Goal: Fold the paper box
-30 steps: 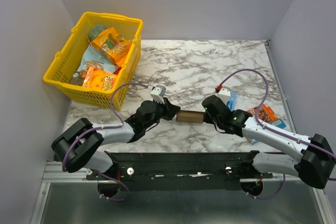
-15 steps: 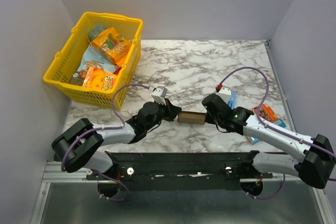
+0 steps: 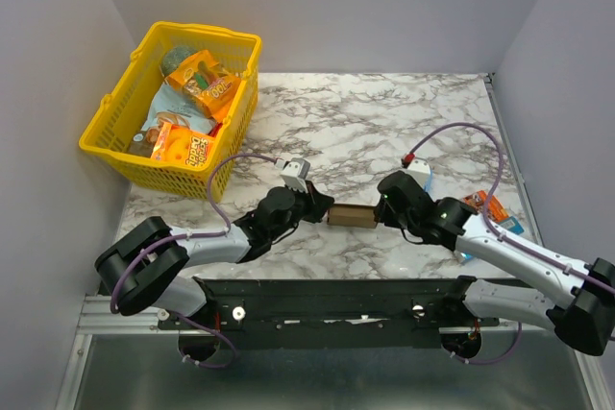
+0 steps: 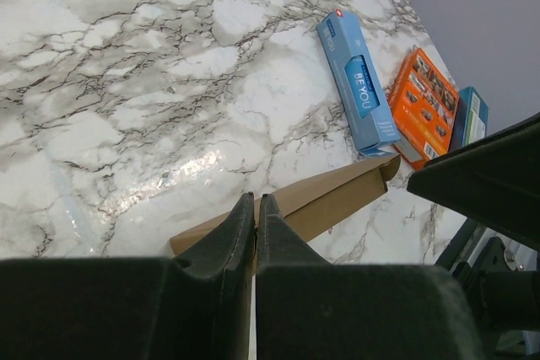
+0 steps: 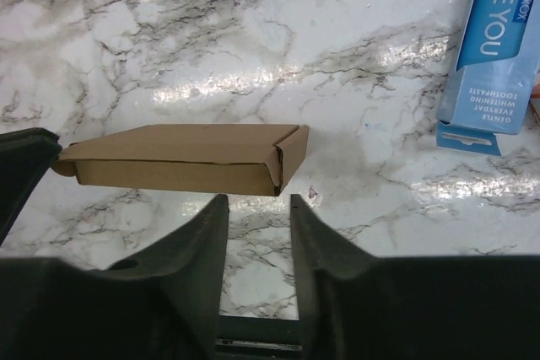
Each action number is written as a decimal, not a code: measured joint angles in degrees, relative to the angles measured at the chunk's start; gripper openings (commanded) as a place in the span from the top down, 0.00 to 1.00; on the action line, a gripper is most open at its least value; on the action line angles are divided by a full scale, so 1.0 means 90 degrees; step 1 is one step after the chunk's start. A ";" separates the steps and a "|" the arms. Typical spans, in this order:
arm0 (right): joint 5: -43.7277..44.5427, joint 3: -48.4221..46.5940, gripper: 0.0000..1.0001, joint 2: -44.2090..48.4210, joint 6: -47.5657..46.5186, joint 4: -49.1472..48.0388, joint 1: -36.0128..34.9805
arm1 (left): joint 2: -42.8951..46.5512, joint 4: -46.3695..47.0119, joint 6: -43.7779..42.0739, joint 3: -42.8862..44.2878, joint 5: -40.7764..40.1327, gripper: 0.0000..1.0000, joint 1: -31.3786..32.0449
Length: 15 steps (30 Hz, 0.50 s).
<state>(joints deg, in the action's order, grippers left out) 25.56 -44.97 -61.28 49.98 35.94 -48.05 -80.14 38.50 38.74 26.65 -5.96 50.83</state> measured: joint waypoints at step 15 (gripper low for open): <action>-0.1010 0.0126 0.20 0.0274 0.0335 -0.0578 0.0782 | -0.0005 -0.0126 -0.0046 0.0073 -0.0240 0.97 0.0114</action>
<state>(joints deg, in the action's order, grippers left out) 16.47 -43.83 -58.81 52.99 30.74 -41.01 -80.18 37.36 38.33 27.31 -8.12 51.86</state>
